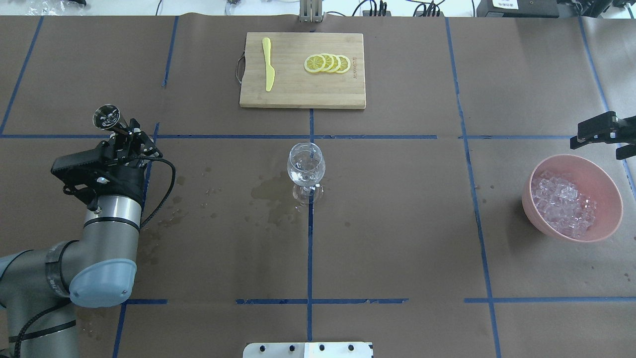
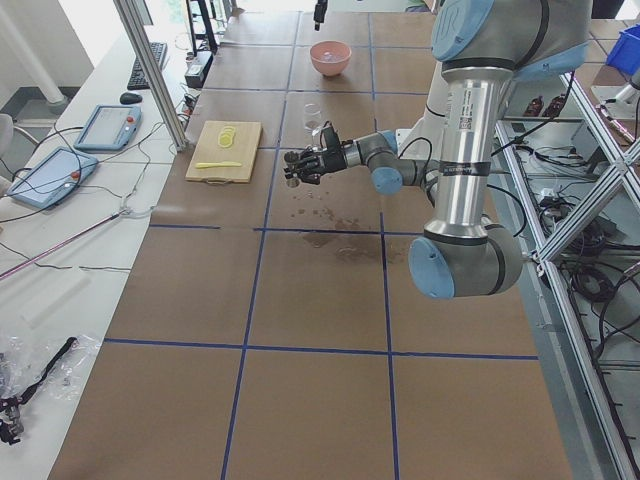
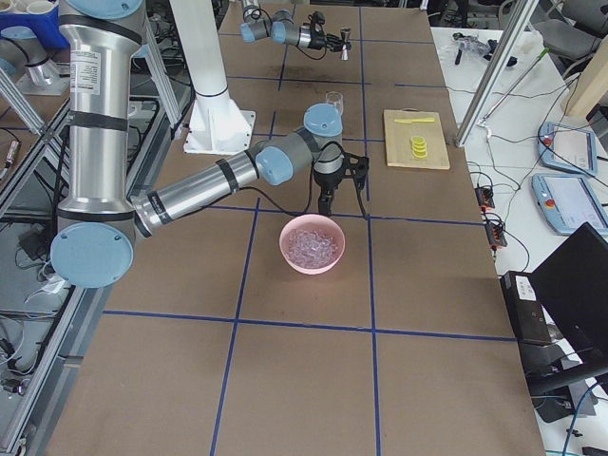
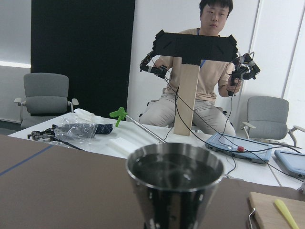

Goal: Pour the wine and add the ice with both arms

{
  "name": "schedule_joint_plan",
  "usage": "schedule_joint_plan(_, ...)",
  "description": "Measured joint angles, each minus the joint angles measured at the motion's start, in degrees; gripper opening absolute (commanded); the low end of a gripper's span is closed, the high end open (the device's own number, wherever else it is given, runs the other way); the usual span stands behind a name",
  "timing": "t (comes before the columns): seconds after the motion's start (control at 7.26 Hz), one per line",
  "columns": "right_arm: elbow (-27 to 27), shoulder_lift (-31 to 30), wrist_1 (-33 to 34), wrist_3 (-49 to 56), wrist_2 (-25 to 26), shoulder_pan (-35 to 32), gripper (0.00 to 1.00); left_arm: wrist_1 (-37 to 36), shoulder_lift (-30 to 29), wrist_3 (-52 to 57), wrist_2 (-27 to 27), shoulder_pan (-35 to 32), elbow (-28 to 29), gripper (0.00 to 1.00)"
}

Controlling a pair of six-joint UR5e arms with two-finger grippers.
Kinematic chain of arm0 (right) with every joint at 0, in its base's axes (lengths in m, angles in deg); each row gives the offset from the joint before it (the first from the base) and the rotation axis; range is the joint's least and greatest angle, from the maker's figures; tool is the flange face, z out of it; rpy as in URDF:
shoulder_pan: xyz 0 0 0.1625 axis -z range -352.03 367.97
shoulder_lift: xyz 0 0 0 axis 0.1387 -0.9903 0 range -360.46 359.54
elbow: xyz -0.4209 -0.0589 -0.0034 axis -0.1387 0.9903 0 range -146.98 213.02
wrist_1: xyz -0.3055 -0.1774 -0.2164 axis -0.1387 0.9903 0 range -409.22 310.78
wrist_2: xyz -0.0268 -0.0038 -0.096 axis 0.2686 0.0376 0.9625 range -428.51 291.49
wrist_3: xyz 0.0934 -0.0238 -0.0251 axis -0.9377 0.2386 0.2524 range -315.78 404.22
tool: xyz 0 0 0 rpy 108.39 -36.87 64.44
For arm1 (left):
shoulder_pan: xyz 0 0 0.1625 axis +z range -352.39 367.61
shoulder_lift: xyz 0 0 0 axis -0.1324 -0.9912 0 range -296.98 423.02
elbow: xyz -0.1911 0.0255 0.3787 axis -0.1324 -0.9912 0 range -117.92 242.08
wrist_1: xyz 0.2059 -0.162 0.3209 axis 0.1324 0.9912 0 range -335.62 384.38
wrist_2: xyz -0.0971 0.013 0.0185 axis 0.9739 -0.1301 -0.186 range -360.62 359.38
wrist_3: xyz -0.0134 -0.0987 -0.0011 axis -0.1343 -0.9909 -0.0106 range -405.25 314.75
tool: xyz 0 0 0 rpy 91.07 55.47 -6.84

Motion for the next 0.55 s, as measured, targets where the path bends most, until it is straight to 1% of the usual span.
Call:
schedule_joint_plan(0.28,0.1,-4.3,-5.0,0.0,3.3,2.5,1.00,0.1,-2.2,6.7,0.2,-0.9,-0.2,0.00)
schedule_joint_plan(0.41,0.3,-5.5,-6.2,0.0,4.7,3.8,1.00,0.1,-3.1,9.1,0.4,-1.0,-0.2,0.00)
schedule_joint_plan(0.55,0.6,-6.1,-6.8,0.0,5.7,4.8,1.00,0.1,-4.7,11.3,1.7,-1.0,-0.2,0.00)
